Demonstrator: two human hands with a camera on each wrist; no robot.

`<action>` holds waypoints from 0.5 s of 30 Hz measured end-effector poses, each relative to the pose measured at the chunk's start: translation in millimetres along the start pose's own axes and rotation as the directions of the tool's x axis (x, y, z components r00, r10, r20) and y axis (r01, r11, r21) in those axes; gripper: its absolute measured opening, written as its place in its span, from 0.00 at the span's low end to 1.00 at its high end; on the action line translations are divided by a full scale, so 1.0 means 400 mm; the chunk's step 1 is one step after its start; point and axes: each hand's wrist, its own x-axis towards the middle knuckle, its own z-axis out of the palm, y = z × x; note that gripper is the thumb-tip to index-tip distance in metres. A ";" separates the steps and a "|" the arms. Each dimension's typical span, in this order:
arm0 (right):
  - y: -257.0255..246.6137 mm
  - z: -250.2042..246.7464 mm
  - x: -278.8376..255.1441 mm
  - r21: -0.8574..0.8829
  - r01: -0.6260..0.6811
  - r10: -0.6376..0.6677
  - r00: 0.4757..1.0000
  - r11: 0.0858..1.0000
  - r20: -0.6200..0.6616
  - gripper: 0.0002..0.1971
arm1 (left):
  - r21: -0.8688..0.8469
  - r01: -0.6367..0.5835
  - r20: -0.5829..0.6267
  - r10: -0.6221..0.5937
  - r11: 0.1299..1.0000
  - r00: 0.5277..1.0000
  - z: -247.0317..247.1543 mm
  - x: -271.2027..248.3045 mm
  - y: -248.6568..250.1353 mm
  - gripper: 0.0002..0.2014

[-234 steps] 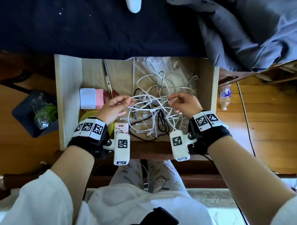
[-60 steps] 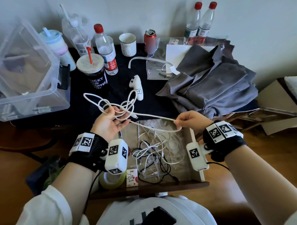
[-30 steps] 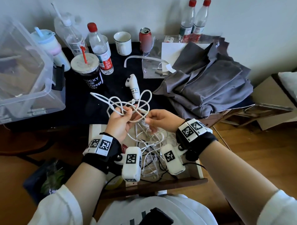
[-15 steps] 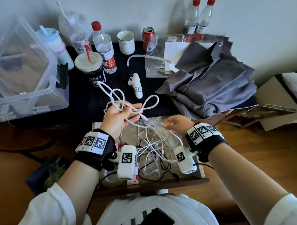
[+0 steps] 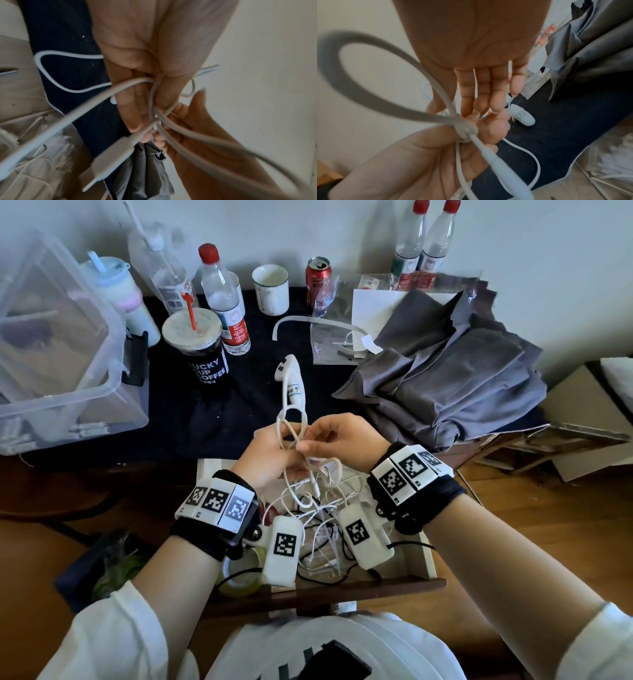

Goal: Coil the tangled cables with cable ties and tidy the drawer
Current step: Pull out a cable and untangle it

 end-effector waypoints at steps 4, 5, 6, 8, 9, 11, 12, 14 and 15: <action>0.006 0.002 -0.007 -0.029 0.003 -0.002 0.999 1.000 0.036 0.08 | 0.083 -0.023 0.042 0.020 0.996 0.999 0.008 0.001 0.001 0.19; 0.008 0.001 -0.006 -0.047 0.009 -0.008 0.999 0.999 0.037 0.07 | 0.095 -0.032 0.050 0.027 0.995 0.998 0.008 0.003 -0.001 0.19; 0.007 0.001 -0.006 -0.062 0.019 -0.017 0.999 0.998 0.044 0.07 | 0.097 -0.035 0.060 0.029 0.995 0.998 0.009 0.003 -0.002 0.18; 0.007 0.002 -0.005 -0.069 0.023 -0.019 0.998 0.997 0.058 0.04 | 0.069 -0.013 0.091 0.006 0.998 0.996 0.008 0.002 -0.005 0.17; 0.010 0.002 -0.004 -0.049 0.012 -0.009 0.999 0.999 0.050 0.03 | 0.048 0.003 0.105 -0.008 0.999 0.994 0.008 0.002 -0.006 0.16; 0.020 0.001 -0.003 0.067 -0.020 0.020 1.000 0.998 0.000 0.06 | 0.020 0.044 0.093 -0.046 0.999 0.995 0.005 0.003 -0.008 0.19; 0.025 0.001 -0.002 0.138 -0.030 0.034 0.999 0.990 -0.024 0.07 | 0.009 0.061 0.078 -0.062 0.998 0.995 0.002 0.004 -0.009 0.22; 0.030 -0.001 -0.002 0.212 -0.036 0.049 0.997 0.977 -0.056 0.08 | 0.022 0.054 0.067 -0.056 0.998 0.996 0.001 0.008 -0.009 0.26; 0.031 0.000 -0.002 0.221 -0.035 0.051 0.996 0.975 -0.070 0.09 | 0.060 0.033 0.064 -0.037 0.998 0.997 0.003 0.009 -0.008 0.27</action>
